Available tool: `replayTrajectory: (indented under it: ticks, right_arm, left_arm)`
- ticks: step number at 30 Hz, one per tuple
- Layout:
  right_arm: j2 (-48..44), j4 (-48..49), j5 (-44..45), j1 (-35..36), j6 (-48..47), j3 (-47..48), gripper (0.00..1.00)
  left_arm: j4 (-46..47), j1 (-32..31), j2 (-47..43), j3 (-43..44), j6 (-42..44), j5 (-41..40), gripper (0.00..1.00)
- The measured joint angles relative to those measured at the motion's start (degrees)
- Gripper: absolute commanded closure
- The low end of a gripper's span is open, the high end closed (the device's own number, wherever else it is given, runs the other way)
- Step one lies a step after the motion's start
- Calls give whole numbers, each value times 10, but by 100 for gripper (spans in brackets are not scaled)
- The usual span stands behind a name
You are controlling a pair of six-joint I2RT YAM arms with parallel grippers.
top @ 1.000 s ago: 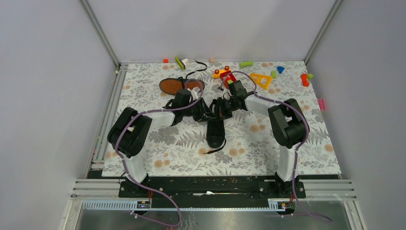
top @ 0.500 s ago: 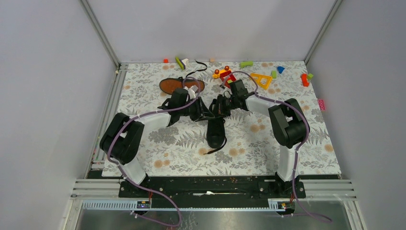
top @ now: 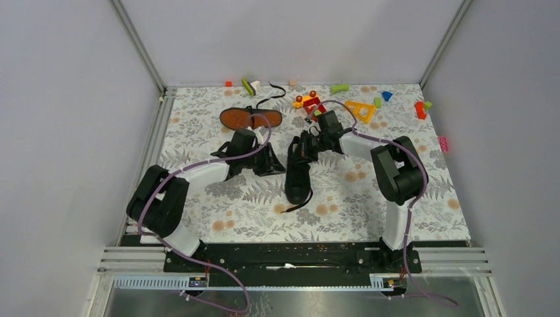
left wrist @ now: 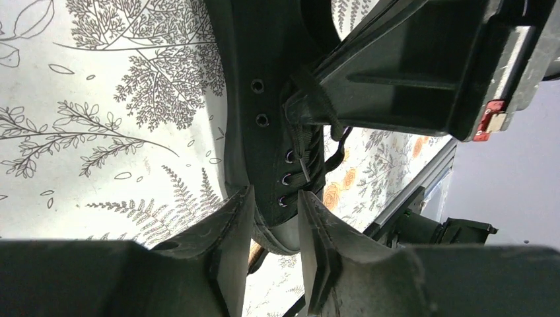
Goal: Tie the shoes
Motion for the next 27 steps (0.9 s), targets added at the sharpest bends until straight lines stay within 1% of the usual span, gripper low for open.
replayTrajectory:
  ticks: [3, 5, 11, 21, 22, 25, 27]
  right_arm:
    - [0, 0, 0, 0, 3, 0, 100]
    - [0, 0, 0, 0, 4, 0, 100]
    - [0, 0, 0, 0, 5, 0, 100]
    - [-1, 3, -1, 0, 11, 0, 100]
    - [-2, 3, -1, 0, 12, 0, 100]
    - [-5, 4, -1, 0, 13, 0, 100]
    - [-7, 5, 0, 0, 13, 0, 83]
  left_arm:
    - [-1, 0, 0, -5, 3, 2, 58]
    - [10, 0, 3, -5, 2, 12, 55]
    - [61, 0, 23, -4, -11, 41, 59]
    - [72, -3, 86, 21, -23, 52, 62]
    - [73, -4, 91, 26, -25, 53, 68]
    - [73, -7, 101, 38, -31, 54, 99]
    - [75, -9, 103, 45, -30, 55, 100]
